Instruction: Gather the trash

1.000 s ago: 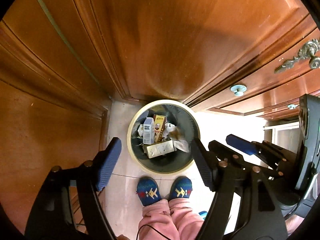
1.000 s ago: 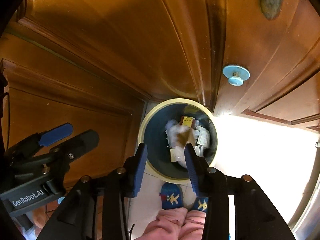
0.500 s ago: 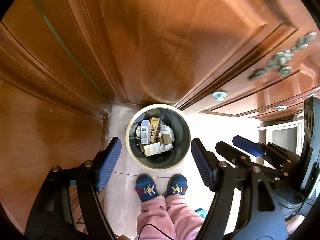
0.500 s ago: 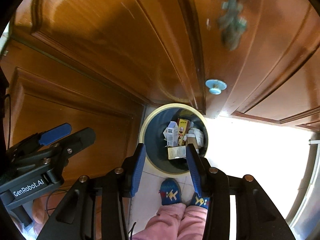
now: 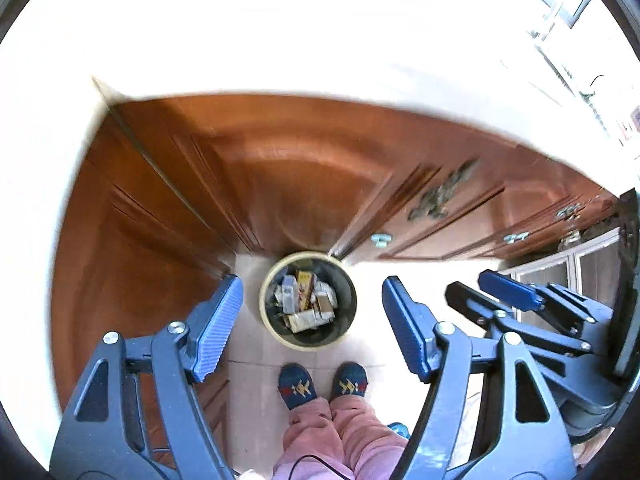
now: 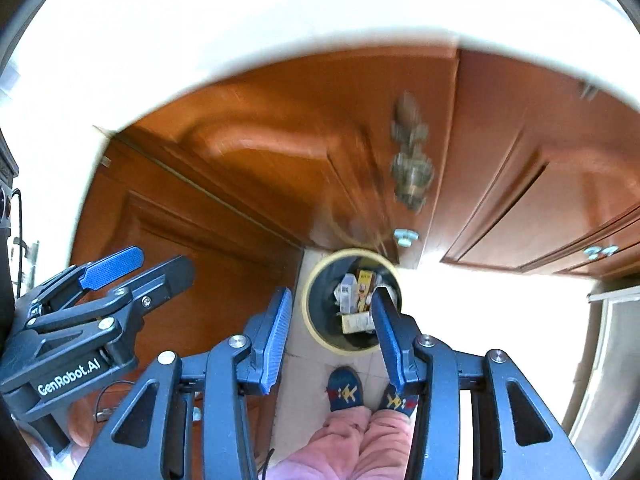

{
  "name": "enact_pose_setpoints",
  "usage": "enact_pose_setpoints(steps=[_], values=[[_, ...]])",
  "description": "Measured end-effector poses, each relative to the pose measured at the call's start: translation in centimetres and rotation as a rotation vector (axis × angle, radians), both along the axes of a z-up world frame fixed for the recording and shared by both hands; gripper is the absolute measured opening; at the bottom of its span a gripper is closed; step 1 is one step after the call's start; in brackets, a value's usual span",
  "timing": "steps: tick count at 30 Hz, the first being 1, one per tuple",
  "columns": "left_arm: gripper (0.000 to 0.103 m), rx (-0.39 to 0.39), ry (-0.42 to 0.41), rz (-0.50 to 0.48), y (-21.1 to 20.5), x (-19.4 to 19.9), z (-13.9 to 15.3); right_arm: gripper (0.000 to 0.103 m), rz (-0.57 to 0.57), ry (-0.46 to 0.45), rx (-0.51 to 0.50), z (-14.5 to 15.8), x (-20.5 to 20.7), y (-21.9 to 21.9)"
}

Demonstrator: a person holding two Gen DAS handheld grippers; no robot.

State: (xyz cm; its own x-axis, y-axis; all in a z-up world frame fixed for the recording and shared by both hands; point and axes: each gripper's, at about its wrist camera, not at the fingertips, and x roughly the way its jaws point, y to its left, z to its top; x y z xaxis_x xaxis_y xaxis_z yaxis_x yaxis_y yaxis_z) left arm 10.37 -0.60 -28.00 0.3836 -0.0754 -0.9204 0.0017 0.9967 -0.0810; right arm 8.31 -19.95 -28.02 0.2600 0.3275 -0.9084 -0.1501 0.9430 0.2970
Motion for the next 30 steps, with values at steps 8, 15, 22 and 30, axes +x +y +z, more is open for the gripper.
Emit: enact_pose_setpoints(steps=[8,15,22,30], values=[[0.069,0.027,-0.106,0.039,0.9,-1.2,10.4,0.042,-0.004,-0.130,0.004,11.6,-1.3,-0.4],[0.069,0.049,-0.193,0.036,0.8,-2.7,17.5,0.054,-0.026,-0.277,-0.010,20.9,-2.7,-0.9],[0.069,0.044,-0.273,0.042,0.5,-4.6,22.6,0.054,-0.054,-0.370,-0.018,26.7,-4.5,-1.0],[0.069,0.067,-0.335,0.052,0.4,-6.4,25.2,0.054,-0.076,-0.426,-0.030,30.3,-6.6,0.1]])
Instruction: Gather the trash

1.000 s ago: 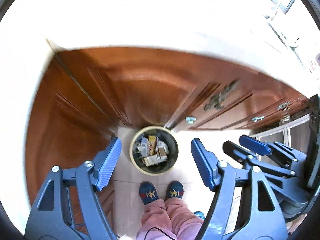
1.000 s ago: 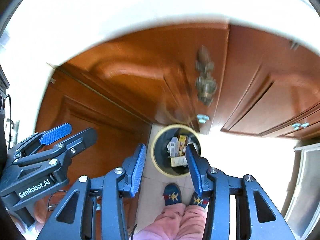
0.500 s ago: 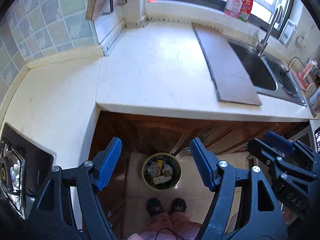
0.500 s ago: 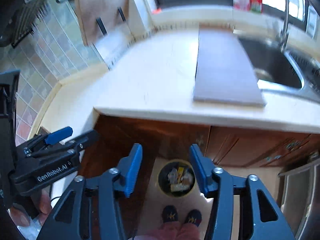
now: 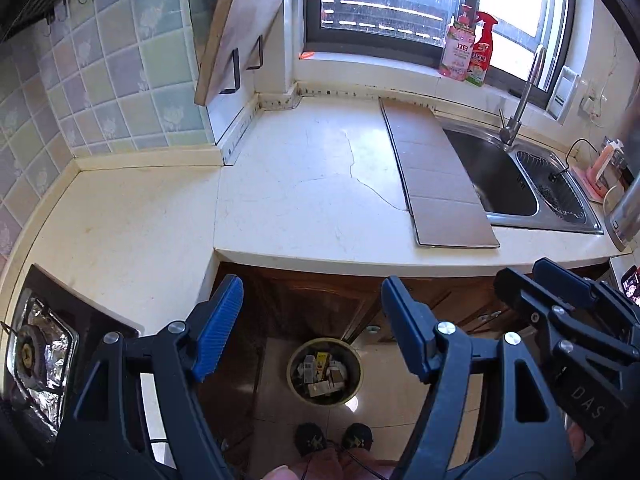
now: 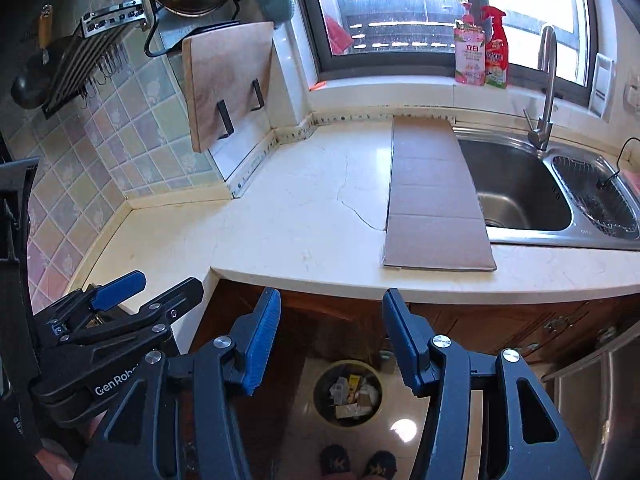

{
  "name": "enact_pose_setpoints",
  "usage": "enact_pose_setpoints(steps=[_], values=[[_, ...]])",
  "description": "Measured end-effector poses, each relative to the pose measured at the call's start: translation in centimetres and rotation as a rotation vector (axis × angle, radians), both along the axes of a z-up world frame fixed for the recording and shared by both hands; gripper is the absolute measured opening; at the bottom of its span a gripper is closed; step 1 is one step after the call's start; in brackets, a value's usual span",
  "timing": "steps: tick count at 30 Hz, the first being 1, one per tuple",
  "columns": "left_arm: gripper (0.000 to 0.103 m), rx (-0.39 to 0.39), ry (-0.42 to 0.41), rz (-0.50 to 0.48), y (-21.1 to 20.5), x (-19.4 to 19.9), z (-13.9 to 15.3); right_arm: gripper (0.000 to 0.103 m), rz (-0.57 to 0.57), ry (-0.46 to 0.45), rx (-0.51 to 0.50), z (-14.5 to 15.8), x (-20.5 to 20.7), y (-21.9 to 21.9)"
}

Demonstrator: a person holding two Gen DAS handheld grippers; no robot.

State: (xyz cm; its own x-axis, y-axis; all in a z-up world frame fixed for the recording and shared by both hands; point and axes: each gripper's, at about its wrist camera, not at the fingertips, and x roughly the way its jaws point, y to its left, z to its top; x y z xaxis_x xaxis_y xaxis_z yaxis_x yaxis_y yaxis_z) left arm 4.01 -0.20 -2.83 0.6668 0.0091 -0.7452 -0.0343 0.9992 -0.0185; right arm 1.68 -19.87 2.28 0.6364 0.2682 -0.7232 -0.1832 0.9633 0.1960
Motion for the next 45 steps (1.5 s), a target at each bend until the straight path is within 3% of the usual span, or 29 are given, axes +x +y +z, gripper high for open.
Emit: enact_pose_setpoints(steps=[21,45], values=[[0.069,0.047,-0.071,-0.005,0.1,-0.2,1.7,0.054,0.003,-0.062,-0.026,0.9,-0.2,2.0],[0.069,0.050,-0.074,-0.012,-0.5,0.4,1.9,0.054,-0.027,-0.065,-0.036,0.7,0.5,2.0]])
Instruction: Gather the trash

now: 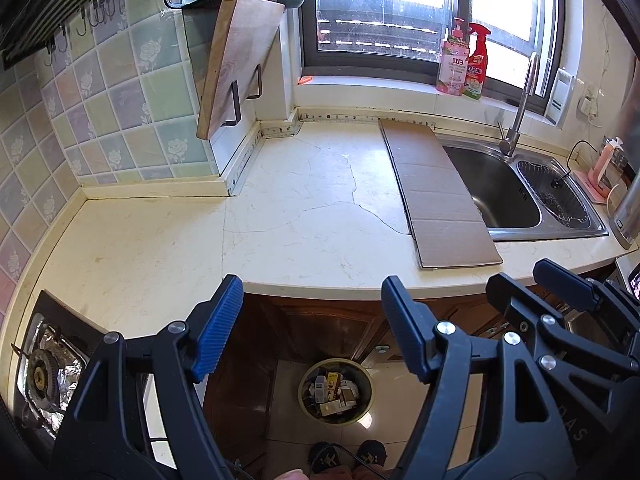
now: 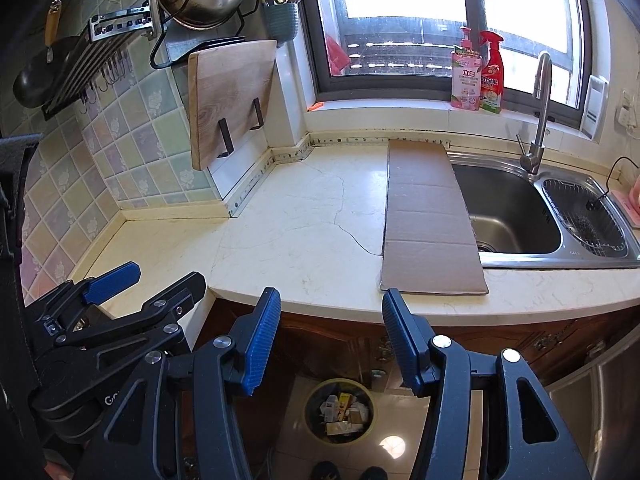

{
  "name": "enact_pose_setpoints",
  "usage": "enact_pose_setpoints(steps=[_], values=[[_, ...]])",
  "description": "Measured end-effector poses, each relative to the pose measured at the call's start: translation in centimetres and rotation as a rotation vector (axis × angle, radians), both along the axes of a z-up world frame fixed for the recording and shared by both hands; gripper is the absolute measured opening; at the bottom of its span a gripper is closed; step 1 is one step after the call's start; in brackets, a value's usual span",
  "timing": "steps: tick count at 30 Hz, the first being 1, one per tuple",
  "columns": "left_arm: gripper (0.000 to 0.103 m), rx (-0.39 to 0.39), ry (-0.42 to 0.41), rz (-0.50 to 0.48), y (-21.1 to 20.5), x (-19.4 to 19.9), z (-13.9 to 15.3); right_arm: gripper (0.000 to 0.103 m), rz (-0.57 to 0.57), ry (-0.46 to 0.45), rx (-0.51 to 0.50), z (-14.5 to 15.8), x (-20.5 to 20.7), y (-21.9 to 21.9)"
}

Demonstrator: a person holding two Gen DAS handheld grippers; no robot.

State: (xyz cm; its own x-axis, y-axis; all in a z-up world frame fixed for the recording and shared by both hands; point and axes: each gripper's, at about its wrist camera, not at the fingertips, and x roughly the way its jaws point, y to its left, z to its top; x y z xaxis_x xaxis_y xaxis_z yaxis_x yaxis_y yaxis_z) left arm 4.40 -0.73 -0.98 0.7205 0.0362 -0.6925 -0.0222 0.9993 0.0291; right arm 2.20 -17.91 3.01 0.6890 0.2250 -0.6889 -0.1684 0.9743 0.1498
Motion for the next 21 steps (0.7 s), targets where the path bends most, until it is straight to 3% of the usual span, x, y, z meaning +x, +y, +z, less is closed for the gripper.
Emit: enact_pose_setpoints(steps=[21], values=[[0.069,-0.002,-0.002,-0.010,-0.42,0.02,-0.27,0.054,-0.016,0.001,0.003,-0.32,-0.10,0.00]])
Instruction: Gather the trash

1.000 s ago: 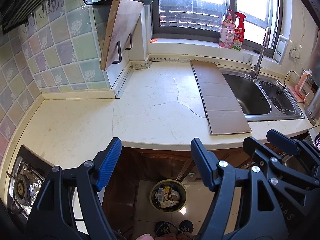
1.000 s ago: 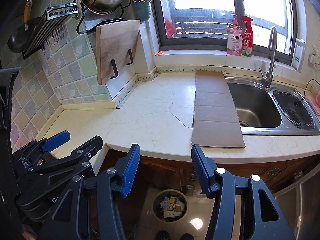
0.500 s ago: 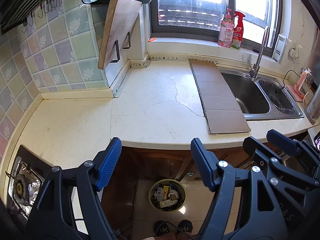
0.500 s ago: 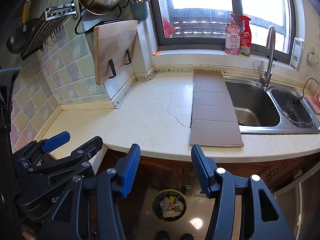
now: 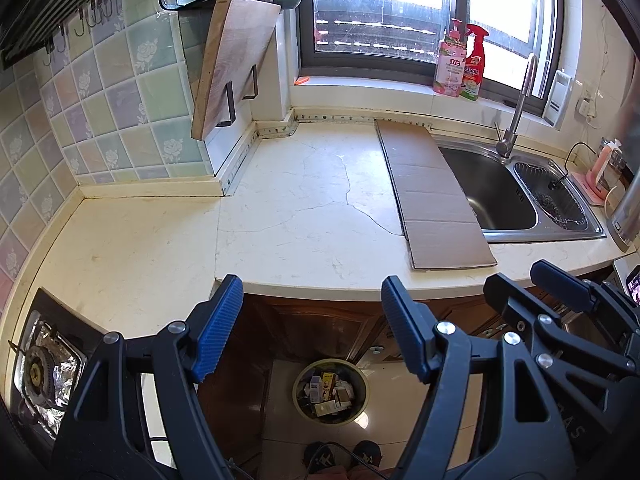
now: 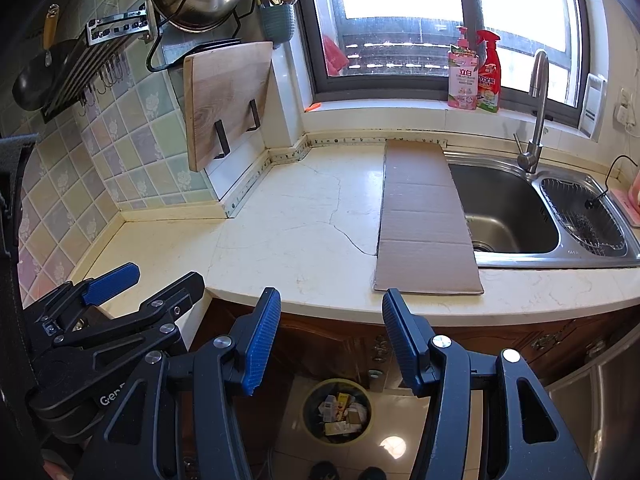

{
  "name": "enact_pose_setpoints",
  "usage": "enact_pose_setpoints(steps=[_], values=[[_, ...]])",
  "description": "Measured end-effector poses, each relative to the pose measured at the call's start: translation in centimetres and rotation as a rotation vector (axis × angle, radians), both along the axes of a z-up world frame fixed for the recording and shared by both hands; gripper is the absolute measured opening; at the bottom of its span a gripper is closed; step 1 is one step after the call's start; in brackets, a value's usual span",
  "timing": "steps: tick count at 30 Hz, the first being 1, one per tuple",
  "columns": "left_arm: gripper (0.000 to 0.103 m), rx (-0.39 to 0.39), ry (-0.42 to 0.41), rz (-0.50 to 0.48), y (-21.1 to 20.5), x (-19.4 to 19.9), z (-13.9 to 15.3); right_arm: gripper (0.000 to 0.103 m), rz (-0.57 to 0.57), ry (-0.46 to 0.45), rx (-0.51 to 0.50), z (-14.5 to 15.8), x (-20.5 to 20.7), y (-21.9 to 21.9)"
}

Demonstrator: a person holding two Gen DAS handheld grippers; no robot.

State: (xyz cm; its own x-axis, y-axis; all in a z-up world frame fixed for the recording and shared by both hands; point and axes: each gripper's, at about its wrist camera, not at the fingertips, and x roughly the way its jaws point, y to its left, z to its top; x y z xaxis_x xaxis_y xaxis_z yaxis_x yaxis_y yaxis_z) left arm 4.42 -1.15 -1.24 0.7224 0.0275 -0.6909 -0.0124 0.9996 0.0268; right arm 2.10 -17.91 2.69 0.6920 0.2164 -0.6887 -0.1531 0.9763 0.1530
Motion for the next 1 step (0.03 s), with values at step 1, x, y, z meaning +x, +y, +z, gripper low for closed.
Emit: enact_pose_setpoints(steps=[1], values=[[0.069,0.000,0.001,0.000,-0.04,0.03,-0.04,0.054,-0.001,0.000,0.000,0.04,-0.04,0.11]])
